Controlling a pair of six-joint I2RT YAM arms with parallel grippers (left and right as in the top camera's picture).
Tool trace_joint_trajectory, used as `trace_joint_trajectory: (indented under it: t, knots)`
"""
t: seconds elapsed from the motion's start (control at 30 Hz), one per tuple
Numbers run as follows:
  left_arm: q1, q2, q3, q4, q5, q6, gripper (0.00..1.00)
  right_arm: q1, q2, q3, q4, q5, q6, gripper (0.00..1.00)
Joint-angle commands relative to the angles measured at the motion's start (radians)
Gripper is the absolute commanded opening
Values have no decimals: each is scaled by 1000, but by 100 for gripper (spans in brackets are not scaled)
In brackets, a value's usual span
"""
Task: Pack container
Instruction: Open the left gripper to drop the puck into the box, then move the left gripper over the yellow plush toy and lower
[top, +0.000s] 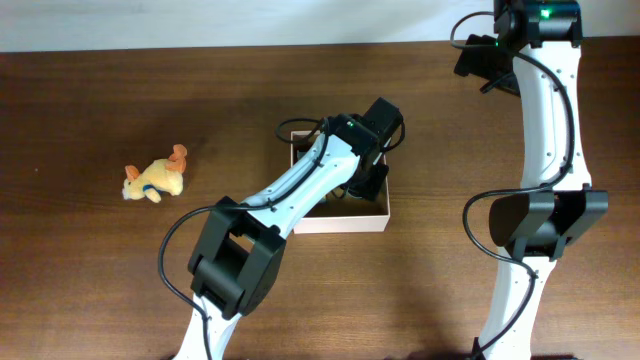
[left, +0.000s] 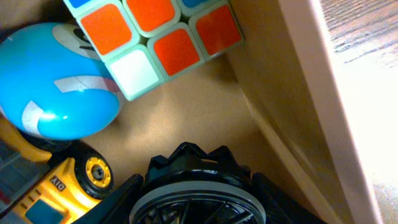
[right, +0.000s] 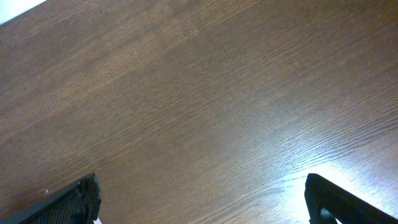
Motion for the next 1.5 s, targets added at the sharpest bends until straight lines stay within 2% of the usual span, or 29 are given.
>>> trace_joint_trajectory:
  t: [0.0, 0.03, 0.1, 0.43, 0.8, 0.93, 1.1, 1.27, 1.47]
  knots:
    - [4, 27, 11, 14, 5, 15, 47, -4, -12, 1, 0, 12, 5, 99]
    - [4, 31, 11, 17, 5, 15, 48, -4, -12, 1, 0, 12, 5, 99]
    - [4, 37, 11, 24, 4, 15, 57, -4, -12, 1, 0, 12, 5, 99]
    - [5, 46, 11, 47, -36, 15, 78, -4, -12, 1, 0, 12, 5, 99]
    - [13, 45, 62, 22, -48, 23, 77, -4, -12, 1, 0, 12, 5, 99]
    - [15, 45, 166, -50, -56, 27, 77, -4, -12, 1, 0, 12, 5, 99]
    - [19, 45, 322, -167, -146, 25, 77, -4, -12, 1, 0, 12, 5, 99]
    - [73, 45, 441, -301, -261, -71, 77, -4, -12, 1, 0, 12, 5, 99]
    - [253, 45, 478, -417, -278, -204, 78, -4, -12, 1, 0, 12, 5, 99]
